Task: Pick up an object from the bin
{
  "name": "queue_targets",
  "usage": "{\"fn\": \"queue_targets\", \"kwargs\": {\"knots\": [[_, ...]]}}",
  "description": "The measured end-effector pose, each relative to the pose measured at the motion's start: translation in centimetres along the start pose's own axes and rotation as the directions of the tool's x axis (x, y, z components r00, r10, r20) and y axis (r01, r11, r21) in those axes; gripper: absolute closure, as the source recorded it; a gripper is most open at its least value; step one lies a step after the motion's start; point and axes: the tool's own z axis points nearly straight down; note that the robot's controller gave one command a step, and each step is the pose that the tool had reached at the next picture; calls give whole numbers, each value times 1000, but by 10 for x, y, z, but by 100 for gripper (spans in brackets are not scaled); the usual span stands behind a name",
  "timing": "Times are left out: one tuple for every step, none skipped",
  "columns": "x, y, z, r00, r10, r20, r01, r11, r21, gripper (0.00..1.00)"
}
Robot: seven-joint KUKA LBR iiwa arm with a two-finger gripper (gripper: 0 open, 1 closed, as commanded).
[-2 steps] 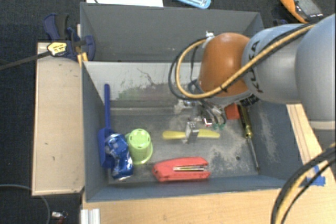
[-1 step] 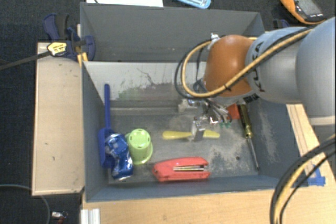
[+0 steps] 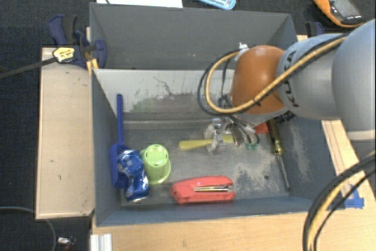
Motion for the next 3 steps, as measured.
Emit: {"fn": "queue_targets", "kwargs": {"knots": [[0,0,0,1000,0,0,0,1000,0,100],[1,0,-33,1000,0,-4,0,1000,0,100],[-1,0,-59,1000,-1,3,1,1000,0,100]]}}
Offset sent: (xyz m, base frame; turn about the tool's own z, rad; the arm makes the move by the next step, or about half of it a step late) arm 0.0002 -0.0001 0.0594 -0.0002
